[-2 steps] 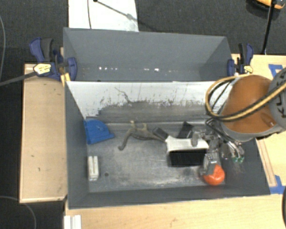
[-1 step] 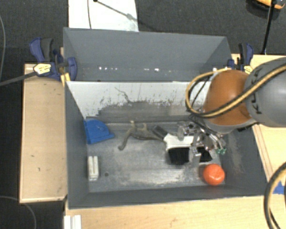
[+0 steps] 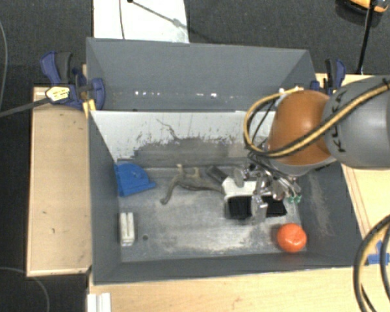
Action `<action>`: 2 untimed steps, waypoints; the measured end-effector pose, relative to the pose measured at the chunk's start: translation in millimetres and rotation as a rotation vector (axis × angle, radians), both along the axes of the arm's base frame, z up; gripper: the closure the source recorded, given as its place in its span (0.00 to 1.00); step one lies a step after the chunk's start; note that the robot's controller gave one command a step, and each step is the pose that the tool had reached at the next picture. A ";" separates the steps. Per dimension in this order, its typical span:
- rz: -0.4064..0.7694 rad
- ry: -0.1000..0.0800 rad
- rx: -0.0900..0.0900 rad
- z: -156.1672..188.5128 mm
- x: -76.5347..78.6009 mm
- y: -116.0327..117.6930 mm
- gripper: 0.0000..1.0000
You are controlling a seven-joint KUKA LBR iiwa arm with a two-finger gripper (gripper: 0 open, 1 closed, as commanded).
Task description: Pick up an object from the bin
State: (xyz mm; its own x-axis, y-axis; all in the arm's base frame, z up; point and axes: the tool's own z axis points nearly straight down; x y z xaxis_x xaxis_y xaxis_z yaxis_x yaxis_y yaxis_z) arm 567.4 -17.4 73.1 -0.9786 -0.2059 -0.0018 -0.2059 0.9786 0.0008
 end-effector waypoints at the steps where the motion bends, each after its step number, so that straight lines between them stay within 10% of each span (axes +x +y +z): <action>1: -0.009 -0.002 0.001 -0.6 -1.3 -1.5 0.00; 2: -0.002 0.003 0.001 -2.1 12.3 -9.7 0.00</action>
Offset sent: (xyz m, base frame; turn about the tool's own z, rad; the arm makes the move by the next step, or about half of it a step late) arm 0.0201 -0.0157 -0.0031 -0.0237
